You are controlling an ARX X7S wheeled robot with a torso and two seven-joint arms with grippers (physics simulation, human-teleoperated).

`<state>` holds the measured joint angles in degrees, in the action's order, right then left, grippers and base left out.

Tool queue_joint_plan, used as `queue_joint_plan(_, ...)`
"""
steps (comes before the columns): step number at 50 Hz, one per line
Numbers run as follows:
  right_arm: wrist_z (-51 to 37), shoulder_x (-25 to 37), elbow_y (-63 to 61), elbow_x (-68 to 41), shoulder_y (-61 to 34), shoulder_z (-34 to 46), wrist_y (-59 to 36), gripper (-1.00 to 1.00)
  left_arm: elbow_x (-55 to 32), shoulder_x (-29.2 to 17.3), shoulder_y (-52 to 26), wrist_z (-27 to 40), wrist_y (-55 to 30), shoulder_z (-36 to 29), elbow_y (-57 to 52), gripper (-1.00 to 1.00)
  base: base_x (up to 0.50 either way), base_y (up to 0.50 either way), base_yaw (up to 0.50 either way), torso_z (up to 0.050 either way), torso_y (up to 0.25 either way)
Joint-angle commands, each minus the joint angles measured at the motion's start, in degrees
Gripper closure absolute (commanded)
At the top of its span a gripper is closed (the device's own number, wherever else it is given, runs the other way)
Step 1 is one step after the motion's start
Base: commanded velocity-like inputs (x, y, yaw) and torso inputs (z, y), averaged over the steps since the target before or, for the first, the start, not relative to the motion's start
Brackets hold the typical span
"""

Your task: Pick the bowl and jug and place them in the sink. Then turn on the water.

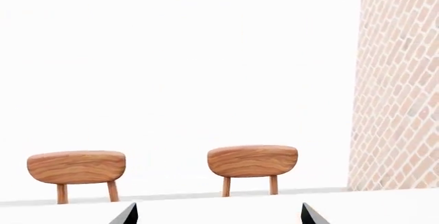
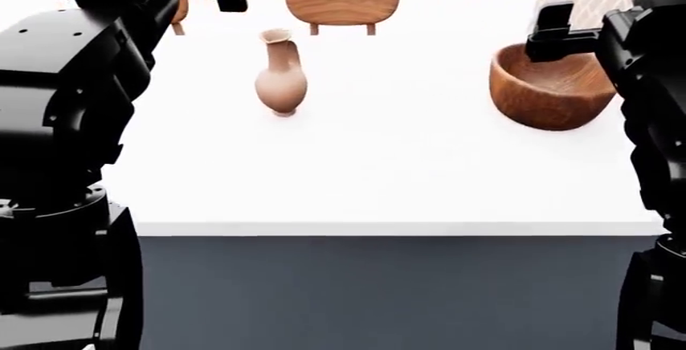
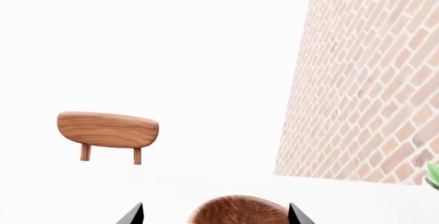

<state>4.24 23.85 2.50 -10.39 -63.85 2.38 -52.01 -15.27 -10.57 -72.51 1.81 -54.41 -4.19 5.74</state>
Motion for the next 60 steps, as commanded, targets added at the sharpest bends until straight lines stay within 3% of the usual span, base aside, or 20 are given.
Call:
queue_joint_plan(1,1.0,0.33,-0.14,-0.06,0.33,1.45,0.65,-1.0,-0.19,-0.13,0.01,0.12,0.56,-0.23,0.82,-1.0,0.37,-0.32,0.0,0.0,0.0)
queue_joint_plan(41,3.38,0.91,-0.83,0.12,0.43,6.68,0.14,-1.0,-1.59,-1.3,0.84,0.96,0.44,0.27,0.15,-1.0,0.41,-0.23,0.0,0.0,0.001)
queue_joint_plan(47,2.85,1.0,-1.72,0.16,0.51,6.57,-0.82,-1.0,-1.66,-1.44,0.83,0.92,0.76,0.07,0.54,-1.0,0.0,0.0,0.0,0.0,0.0)
queue_joint_plan(55,3.29,3.08,-4.65,0.33,1.34,7.68,-4.95,-1.0,-2.15,-3.74,1.74,0.17,-1.34,-0.15,-1.84,-1.0,0.0,0.0,0.0,0.0,0.001)
queue_joint_plan(60,3.41,3.54,-4.82,0.31,1.9,7.86,-5.44,-1.0,-3.79,-7.67,4.38,-0.92,-7.48,0.16,-8.99,-1.0,0.0,0.0,0.0,0.0,0.0)
